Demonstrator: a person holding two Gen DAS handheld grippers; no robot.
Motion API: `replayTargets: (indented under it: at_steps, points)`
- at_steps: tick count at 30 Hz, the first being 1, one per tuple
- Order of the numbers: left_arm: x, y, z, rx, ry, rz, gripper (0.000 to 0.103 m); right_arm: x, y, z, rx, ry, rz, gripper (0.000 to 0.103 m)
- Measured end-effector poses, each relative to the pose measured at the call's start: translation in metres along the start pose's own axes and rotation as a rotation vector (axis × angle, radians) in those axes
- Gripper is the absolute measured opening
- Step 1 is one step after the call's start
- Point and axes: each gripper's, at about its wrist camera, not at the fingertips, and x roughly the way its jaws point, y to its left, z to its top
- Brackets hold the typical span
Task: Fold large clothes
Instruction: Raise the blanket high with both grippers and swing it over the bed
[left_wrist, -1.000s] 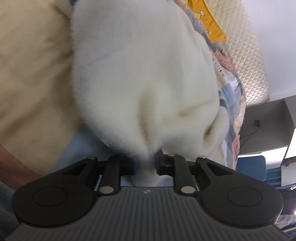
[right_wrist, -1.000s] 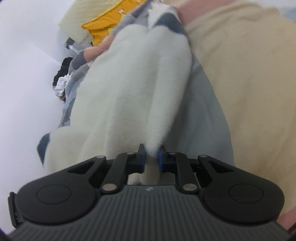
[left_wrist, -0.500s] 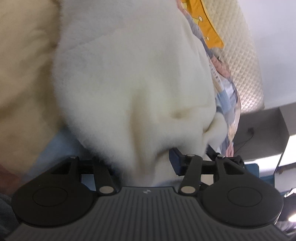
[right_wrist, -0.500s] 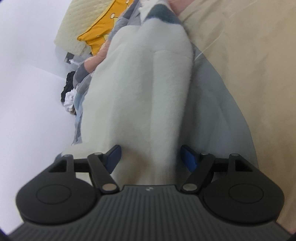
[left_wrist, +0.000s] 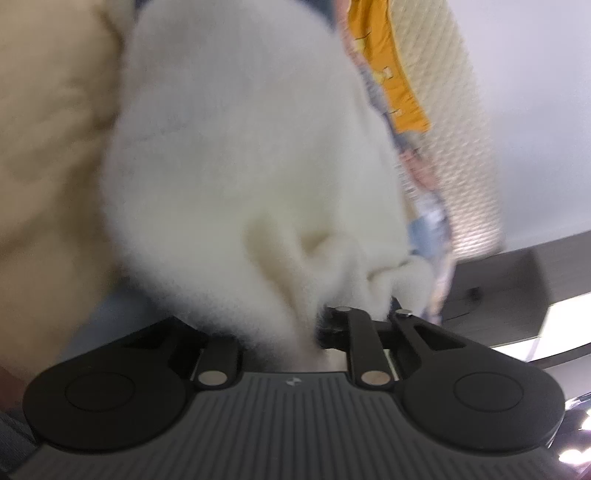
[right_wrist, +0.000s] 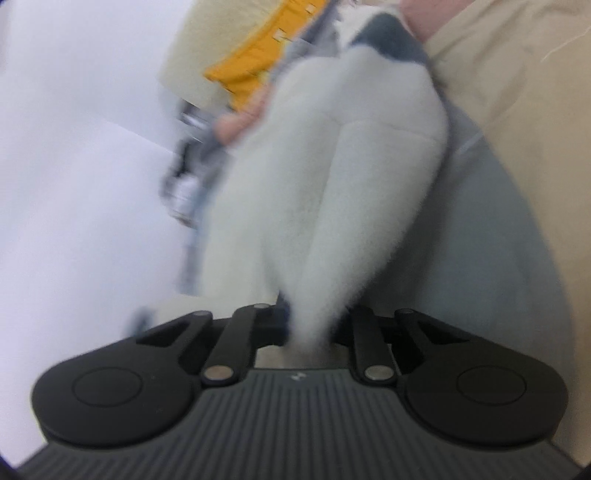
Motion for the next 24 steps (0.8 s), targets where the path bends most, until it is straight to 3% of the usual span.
replayTargets:
  at_steps: [3,5,14,17,24]
  points:
    - [-0.025,-0.011,0.011,-0.014,-0.025,-0.103,0.017,-0.017,0.007,0.001,0.007,-0.051,0.111,0.015]
    - [-0.041,-0.024,0.014,0.020,-0.044,-0.131,0.016,-0.028,0.013,-0.001,0.010,-0.069,0.168,0.015]
    - [-0.116,-0.067,0.010,0.126,-0.119,-0.250,0.015,-0.087,0.068,-0.033,-0.126,-0.177,0.271,0.015]
    - [-0.144,-0.097,0.015,0.177,-0.157,-0.286,0.014,-0.110,0.103,-0.032,-0.218,-0.210,0.290,0.015]
    - [-0.203,-0.202,0.051,0.297,-0.241,-0.366,0.014,-0.151,0.216,0.019,-0.407,-0.266,0.309,0.015]
